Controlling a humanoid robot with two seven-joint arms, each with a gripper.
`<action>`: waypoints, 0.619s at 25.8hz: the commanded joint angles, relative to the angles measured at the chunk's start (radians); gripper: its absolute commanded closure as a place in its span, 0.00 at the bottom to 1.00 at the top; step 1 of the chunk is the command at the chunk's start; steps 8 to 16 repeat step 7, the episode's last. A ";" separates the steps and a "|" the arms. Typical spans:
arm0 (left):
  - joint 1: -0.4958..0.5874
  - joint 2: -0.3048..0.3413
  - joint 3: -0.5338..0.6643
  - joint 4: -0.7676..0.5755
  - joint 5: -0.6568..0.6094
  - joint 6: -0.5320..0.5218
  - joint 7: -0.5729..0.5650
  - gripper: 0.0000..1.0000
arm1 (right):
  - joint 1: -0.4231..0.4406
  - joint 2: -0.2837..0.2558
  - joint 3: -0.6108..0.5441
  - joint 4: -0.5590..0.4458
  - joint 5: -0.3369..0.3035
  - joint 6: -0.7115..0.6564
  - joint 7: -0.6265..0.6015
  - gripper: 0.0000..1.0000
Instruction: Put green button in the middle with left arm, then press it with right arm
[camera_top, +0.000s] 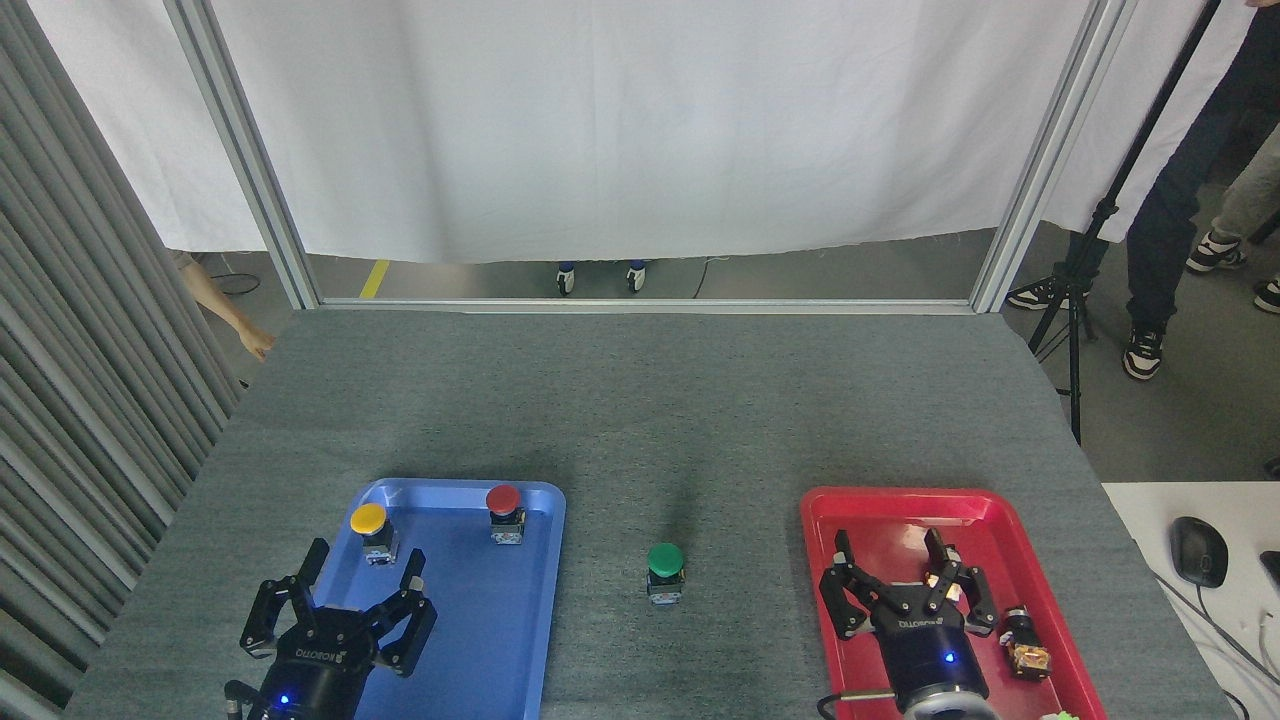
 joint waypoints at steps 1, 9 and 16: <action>-0.002 0.001 0.000 0.000 0.000 0.000 0.000 0.00 | 0.007 0.001 -0.002 -0.009 0.000 0.006 0.000 0.00; -0.005 0.003 0.002 0.002 0.000 0.000 -0.003 0.00 | 0.007 -0.005 0.000 -0.023 0.002 0.008 -0.003 0.00; -0.005 0.003 0.002 0.002 0.000 0.000 -0.003 0.00 | 0.007 -0.005 0.000 -0.023 0.002 0.008 -0.003 0.00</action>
